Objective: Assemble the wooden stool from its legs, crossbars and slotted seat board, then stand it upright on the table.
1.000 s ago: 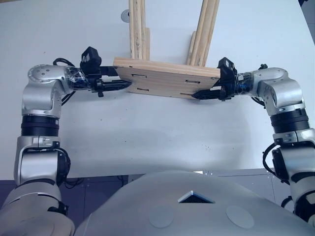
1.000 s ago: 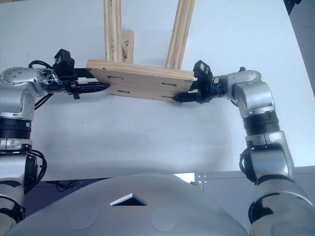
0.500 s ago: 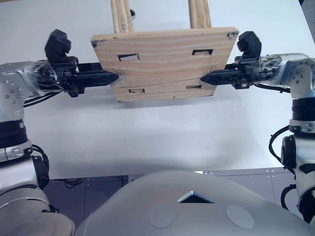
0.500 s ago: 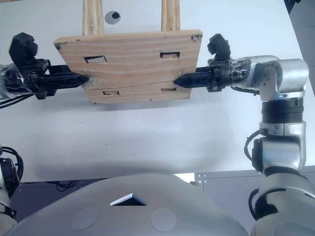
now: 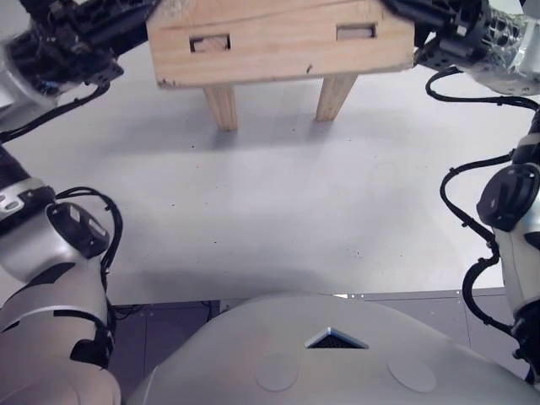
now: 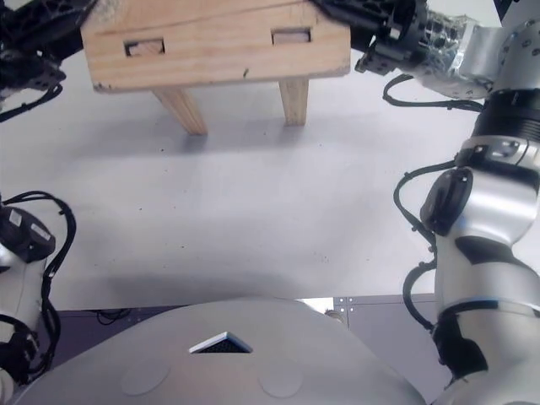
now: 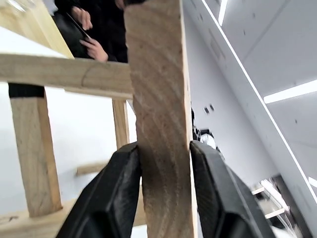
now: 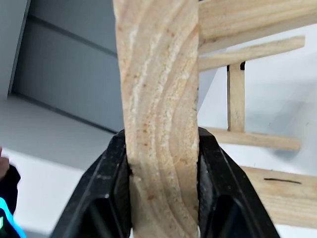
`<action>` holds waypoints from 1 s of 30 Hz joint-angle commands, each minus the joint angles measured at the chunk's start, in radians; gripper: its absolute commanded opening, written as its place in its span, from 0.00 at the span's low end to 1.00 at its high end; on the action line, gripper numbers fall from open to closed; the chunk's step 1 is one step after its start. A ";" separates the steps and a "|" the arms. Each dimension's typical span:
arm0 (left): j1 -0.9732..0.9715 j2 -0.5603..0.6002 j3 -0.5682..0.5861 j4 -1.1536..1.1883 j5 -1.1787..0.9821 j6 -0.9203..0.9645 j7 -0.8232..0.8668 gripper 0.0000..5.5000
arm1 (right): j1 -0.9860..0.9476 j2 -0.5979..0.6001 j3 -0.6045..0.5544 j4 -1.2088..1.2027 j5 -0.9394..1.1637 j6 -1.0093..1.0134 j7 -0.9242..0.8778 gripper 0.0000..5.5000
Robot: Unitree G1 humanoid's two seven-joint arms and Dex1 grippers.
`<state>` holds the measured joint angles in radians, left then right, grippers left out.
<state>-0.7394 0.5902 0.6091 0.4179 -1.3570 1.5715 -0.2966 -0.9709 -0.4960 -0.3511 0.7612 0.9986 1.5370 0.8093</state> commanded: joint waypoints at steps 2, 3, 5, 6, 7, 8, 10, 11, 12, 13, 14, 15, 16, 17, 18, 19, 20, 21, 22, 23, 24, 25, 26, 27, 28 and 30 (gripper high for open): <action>-0.158 -0.106 0.019 0.261 0.218 -0.267 0.407 0.26 | -0.129 0.088 -0.163 0.389 -0.074 -0.321 -0.420 0.24; -0.158 -0.113 0.007 0.283 0.246 -0.331 0.395 0.26 | -0.132 0.101 -0.165 0.409 -0.092 -0.376 -0.450 0.24; -0.162 -0.128 -0.010 0.340 0.294 -0.448 0.361 0.36 | -0.138 0.117 -0.183 0.451 -0.107 -0.473 -0.505 0.24; -0.165 -0.132 -0.019 0.359 0.314 -0.487 0.345 0.40 | -0.141 0.121 -0.188 0.464 -0.113 -0.503 -0.517 0.24; -0.161 -0.142 -0.028 0.365 0.340 -0.543 0.313 0.41 | -0.140 0.128 -0.186 0.472 -0.126 -0.549 -0.522 0.29; -0.155 -0.151 -0.037 0.361 0.361 -0.593 0.280 0.44 | -0.139 0.133 -0.184 0.476 -0.135 -0.583 -0.520 0.33; -0.135 -0.171 -0.051 0.316 0.397 -0.673 0.216 0.49 | -0.133 0.136 -0.181 0.473 -0.154 -0.645 -0.503 0.40; -0.117 -0.182 -0.056 0.273 0.408 -0.702 0.183 0.50 | -0.127 0.133 -0.184 0.467 -0.158 -0.667 -0.490 0.42; -0.101 -0.191 -0.061 0.236 0.418 -0.730 0.155 0.55 | -0.121 0.130 -0.186 0.461 -0.162 -0.678 -0.474 0.47; -0.078 -0.203 -0.067 0.194 0.433 -0.766 0.131 0.57 | -0.115 0.129 -0.183 0.451 -0.167 -0.677 -0.452 0.50; -0.055 -0.215 -0.067 0.154 0.441 -0.796 0.117 0.59 | -0.113 0.132 -0.174 0.441 -0.178 -0.678 -0.435 0.53; -0.025 -0.229 -0.076 0.102 0.457 -0.829 0.101 0.61 | -0.109 0.136 -0.159 0.426 -0.191 -0.677 -0.414 0.55; -0.003 -0.239 -0.083 0.067 0.467 -0.850 0.091 0.65 | -0.106 0.139 -0.150 0.415 -0.201 -0.677 -0.400 0.60; 0.024 -0.253 -0.095 0.020 0.480 -0.873 0.081 0.65 | -0.102 0.140 -0.144 0.398 -0.211 -0.685 -0.387 0.60; 0.063 -0.271 -0.120 -0.041 0.504 -0.909 0.066 0.65 | -0.090 0.139 -0.143 0.366 -0.218 -0.713 -0.373 0.60; 0.105 -0.291 -0.150 -0.100 0.530 -0.940 0.051 0.65 | -0.077 0.137 -0.148 0.331 -0.216 -0.742 -0.361 0.60; 0.144 -0.307 -0.180 -0.151 0.558 -0.971 0.034 0.65 | -0.061 0.136 -0.153 0.293 -0.216 -0.772 -0.349 0.60; 0.180 -0.326 -0.203 -0.196 0.578 -0.995 0.029 0.65 | -0.046 0.139 -0.169 0.253 -0.204 -0.794 -0.340 0.60; 0.209 -0.345 -0.217 -0.229 0.590 -1.013 0.029 0.65 | -0.030 0.146 -0.184 0.211 -0.193 -0.817 -0.333 0.60; 0.236 -0.364 -0.230 -0.257 0.601 -1.029 0.031 0.65 | -0.013 0.157 -0.203 0.168 -0.177 -0.836 -0.336 0.60; 0.260 -0.381 -0.241 -0.278 0.610 -1.041 0.032 0.66 | 0.008 0.168 -0.206 0.118 -0.174 -0.855 -0.336 0.64; 0.278 -0.394 -0.247 -0.294 0.615 -1.048 0.033 0.66 | 0.047 0.187 -0.191 0.034 -0.183 -0.872 -0.337 0.66; 0.293 -0.404 -0.251 -0.309 0.616 -1.052 0.035 0.66 | 0.101 0.205 -0.152 -0.066 -0.218 -0.909 -0.338 0.69; 0.306 -0.412 -0.252 -0.324 0.615 -1.055 0.038 0.66 | 0.161 0.224 -0.115 -0.169 -0.264 -0.964 -0.358 0.72; 0.322 -0.418 -0.261 -0.338 0.629 -1.068 0.041 0.66 | 0.237 0.242 -0.065 -0.272 -0.354 -1.071 -0.396 0.72; 0.367 -0.428 -0.293 -0.366 0.688 -1.114 0.045 0.66 | 0.406 0.277 0.030 -0.433 -0.564 -1.274 -0.523 0.72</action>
<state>-0.4240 0.1702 0.3464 0.0894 -0.7281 0.5011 -0.2640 -0.7321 -0.2698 -0.4030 0.4837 0.6103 0.4335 0.3997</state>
